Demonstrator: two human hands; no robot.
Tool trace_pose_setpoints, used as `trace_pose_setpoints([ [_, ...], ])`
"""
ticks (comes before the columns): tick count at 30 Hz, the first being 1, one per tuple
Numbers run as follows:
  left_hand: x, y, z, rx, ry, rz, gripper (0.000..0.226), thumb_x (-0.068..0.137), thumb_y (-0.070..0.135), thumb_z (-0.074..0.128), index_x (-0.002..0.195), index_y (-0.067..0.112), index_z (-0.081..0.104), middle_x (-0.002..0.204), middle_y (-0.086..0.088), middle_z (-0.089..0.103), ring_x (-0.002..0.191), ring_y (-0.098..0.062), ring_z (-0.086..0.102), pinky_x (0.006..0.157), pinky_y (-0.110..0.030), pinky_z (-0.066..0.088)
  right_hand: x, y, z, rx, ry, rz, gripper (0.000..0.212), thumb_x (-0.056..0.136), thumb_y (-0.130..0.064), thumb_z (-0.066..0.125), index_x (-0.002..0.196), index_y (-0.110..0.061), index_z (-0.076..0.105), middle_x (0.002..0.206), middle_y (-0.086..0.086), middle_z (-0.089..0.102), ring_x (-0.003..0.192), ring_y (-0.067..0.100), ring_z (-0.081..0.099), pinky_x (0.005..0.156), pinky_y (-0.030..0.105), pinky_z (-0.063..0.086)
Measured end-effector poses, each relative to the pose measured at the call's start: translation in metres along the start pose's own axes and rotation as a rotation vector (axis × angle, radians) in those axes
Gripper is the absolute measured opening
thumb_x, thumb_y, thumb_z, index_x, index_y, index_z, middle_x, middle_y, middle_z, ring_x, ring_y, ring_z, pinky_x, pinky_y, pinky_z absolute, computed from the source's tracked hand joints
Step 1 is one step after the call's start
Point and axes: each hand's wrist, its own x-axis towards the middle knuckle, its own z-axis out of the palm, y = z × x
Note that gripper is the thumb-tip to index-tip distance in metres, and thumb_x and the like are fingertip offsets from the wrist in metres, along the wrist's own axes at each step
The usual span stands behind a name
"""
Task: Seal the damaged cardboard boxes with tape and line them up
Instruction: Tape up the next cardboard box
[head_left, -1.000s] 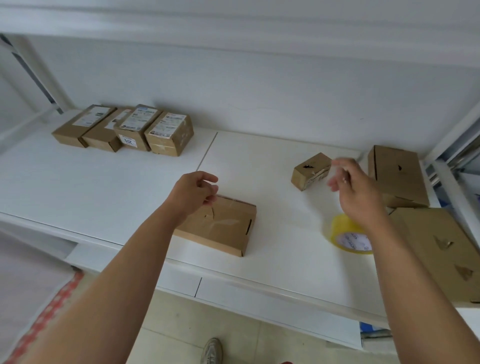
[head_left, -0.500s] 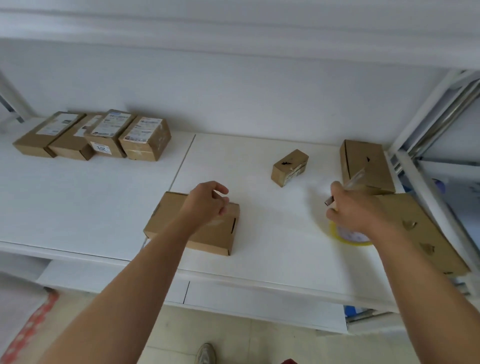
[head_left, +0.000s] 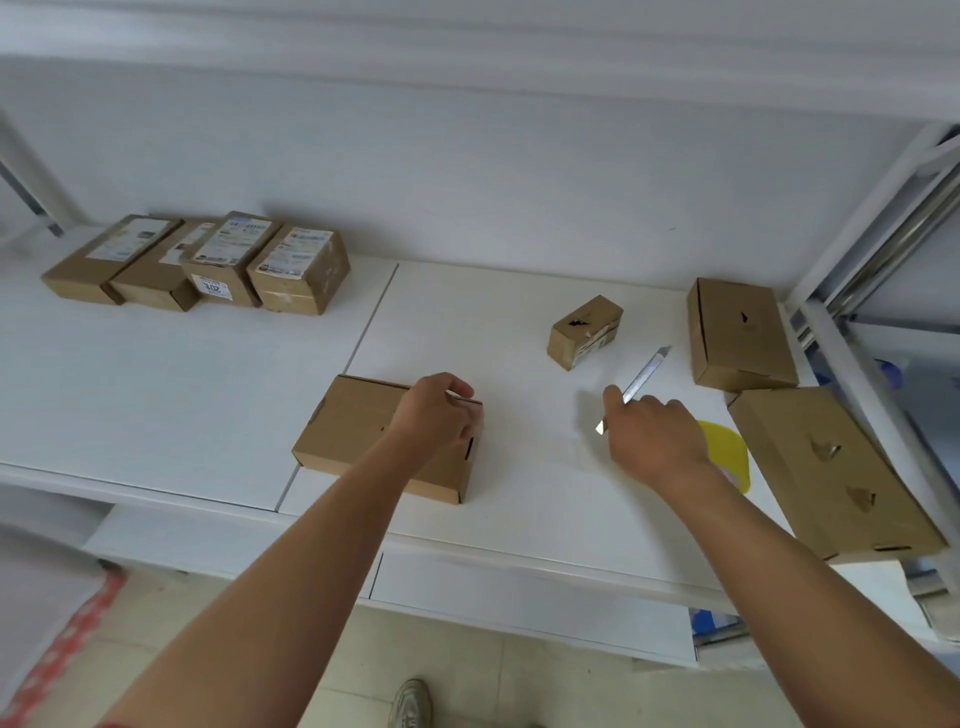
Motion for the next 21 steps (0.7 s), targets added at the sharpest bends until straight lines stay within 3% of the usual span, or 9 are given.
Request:
trace_pose_setpoints([
  [3, 0.002, -0.006, -0.002, -0.016, -0.004, 0.008, 0.020, 0.089, -0.002, 0.053, 0.104, 0.008, 0.061, 0.054, 0.007, 0.062, 0.050, -0.006, 0.056, 0.053, -0.012, 0.044, -0.001, 0.016, -0.002, 0.331, 0.300, 0.081, 0.026, 0.102, -0.033, 0.032, 0.108, -0.011, 0.044, 0.072, 0.009, 0.068, 0.058, 0.031, 0.055, 0.054, 0.034, 0.037],
  [6, 0.004, -0.012, -0.003, -0.092, -0.029, 0.014, 0.015, 0.091, 0.003, 0.060, 0.105, 0.008, 0.063, 0.064, -0.001, 0.064, 0.053, -0.008, 0.057, 0.057, -0.012, 0.046, -0.010, 0.019, -0.022, 1.172, 0.506, 0.286, 0.030, 0.100, -0.052, 0.030, 0.112, -0.036, 0.052, 0.072, 0.000, 0.072, 0.073, 0.021, 0.068, 0.064, 0.030, 0.047],
  [8, 0.004, -0.015, -0.002, -0.148, -0.043, 0.027, 0.013, 0.092, 0.002, 0.061, 0.104, 0.006, 0.063, 0.066, -0.002, 0.064, 0.052, -0.006, 0.058, 0.055, -0.012, 0.046, -0.005, 0.004, -0.036, 1.740, 0.485, 0.306, 0.027, 0.097, -0.052, 0.038, 0.109, -0.041, 0.060, 0.076, 0.003, 0.074, 0.078, 0.018, 0.072, 0.071, 0.026, 0.054],
  [11, 0.005, -0.019, 0.000, -0.150, -0.055, 0.048, 0.013, 0.093, 0.002, 0.058, 0.104, 0.008, 0.063, 0.065, -0.002, 0.062, 0.053, -0.007, 0.057, 0.056, -0.012, 0.046, 0.009, -0.023, -0.038, 2.271, 0.158, 0.296, 0.021, 0.098, -0.034, 0.051, 0.099, -0.019, 0.064, 0.085, 0.012, 0.076, 0.074, 0.023, 0.072, 0.064, 0.025, 0.053],
  [13, 0.006, -0.023, 0.002, -0.113, -0.045, 0.058, 0.016, 0.093, 0.002, 0.054, 0.103, 0.012, 0.062, 0.060, 0.002, 0.059, 0.055, -0.011, 0.055, 0.058, -0.015, 0.045, 0.010, -0.035, -0.024, 2.488, -0.009, 0.336, 0.012, 0.094, -0.023, 0.057, 0.093, -0.013, 0.064, 0.086, 0.009, 0.076, 0.070, 0.018, 0.070, 0.064, 0.025, 0.051],
  [16, 0.008, -0.029, 0.006, -0.107, -0.027, 0.084, 0.017, 0.092, 0.000, 0.050, 0.094, 0.016, 0.058, 0.061, -0.002, 0.056, 0.059, -0.016, 0.052, 0.062, -0.023, 0.044, 0.006, -0.042, 0.006, 2.718, -0.075, 0.431, 0.018, 0.090, -0.025, 0.059, 0.096, -0.009, 0.065, 0.061, -0.001, 0.064, 0.051, 0.010, 0.056, 0.055, 0.020, 0.045],
  [18, 0.009, -0.035, 0.008, -0.098, -0.026, 0.109, 0.020, 0.093, -0.001, 0.051, 0.085, 0.016, 0.058, 0.063, -0.005, 0.057, 0.058, -0.013, 0.053, 0.063, -0.024, 0.044, 0.005, -0.045, 0.021, 2.732, -0.072, 0.452, 0.024, 0.091, -0.030, 0.058, 0.099, -0.010, 0.067, 0.051, -0.001, 0.048, 0.046, 0.010, 0.041, 0.051, 0.021, 0.036],
  [21, 0.010, -0.042, 0.009, -0.070, -0.033, 0.139, 0.028, 0.094, -0.001, 0.052, 0.077, 0.018, 0.063, 0.066, -0.005, 0.061, 0.056, -0.010, 0.053, 0.063, -0.021, 0.044, 0.004, -0.049, 0.032, 2.683, -0.066, 0.515, 0.027, 0.094, -0.032, 0.056, 0.090, -0.009, 0.069, 0.051, 0.000, 0.045, 0.045, 0.010, 0.040, 0.049, 0.022, 0.034],
])
